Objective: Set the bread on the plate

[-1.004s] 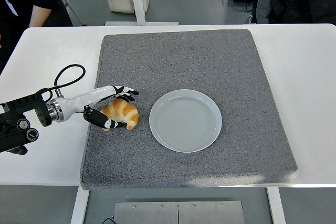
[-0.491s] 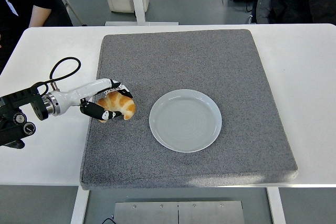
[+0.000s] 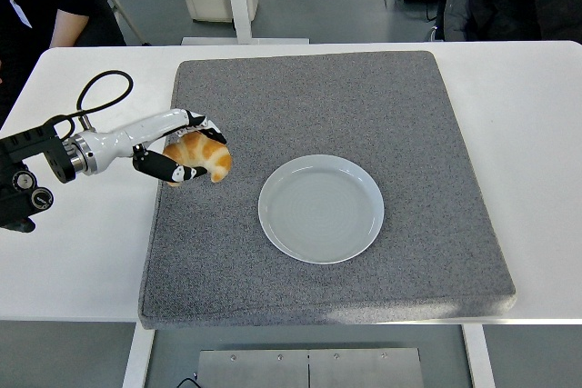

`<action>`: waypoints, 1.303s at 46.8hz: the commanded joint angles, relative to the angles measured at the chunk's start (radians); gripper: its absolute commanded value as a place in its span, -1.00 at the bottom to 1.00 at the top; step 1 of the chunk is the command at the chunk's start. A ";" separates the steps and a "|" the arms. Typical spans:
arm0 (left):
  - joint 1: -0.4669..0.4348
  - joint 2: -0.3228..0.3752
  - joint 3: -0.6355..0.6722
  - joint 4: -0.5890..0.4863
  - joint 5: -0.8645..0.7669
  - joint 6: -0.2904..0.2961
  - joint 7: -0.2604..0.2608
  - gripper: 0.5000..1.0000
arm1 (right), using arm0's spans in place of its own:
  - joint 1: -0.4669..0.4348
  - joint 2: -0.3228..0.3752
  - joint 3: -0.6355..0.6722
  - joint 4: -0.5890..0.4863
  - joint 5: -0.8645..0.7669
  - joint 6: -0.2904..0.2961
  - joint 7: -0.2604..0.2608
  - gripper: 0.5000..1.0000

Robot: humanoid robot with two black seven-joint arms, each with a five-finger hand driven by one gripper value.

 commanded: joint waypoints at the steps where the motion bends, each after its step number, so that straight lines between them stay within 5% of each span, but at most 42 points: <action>1: -0.032 0.012 0.002 0.000 0.000 0.000 0.000 -1.00 | 0.001 0.000 0.000 0.000 0.000 0.000 0.000 1.00; 13: -0.150 0.061 0.011 0.000 0.000 -0.017 0.002 -1.00 | 0.001 0.000 0.000 0.000 0.000 0.000 0.000 1.00; 38: -0.407 0.066 0.009 0.044 0.001 -0.158 0.013 -1.00 | 0.001 0.000 -0.002 0.000 0.000 0.000 0.000 1.00; 61: -0.454 -0.216 0.012 0.150 0.000 -0.158 0.066 -1.00 | 0.001 0.000 -0.002 -0.002 0.000 0.000 0.000 1.00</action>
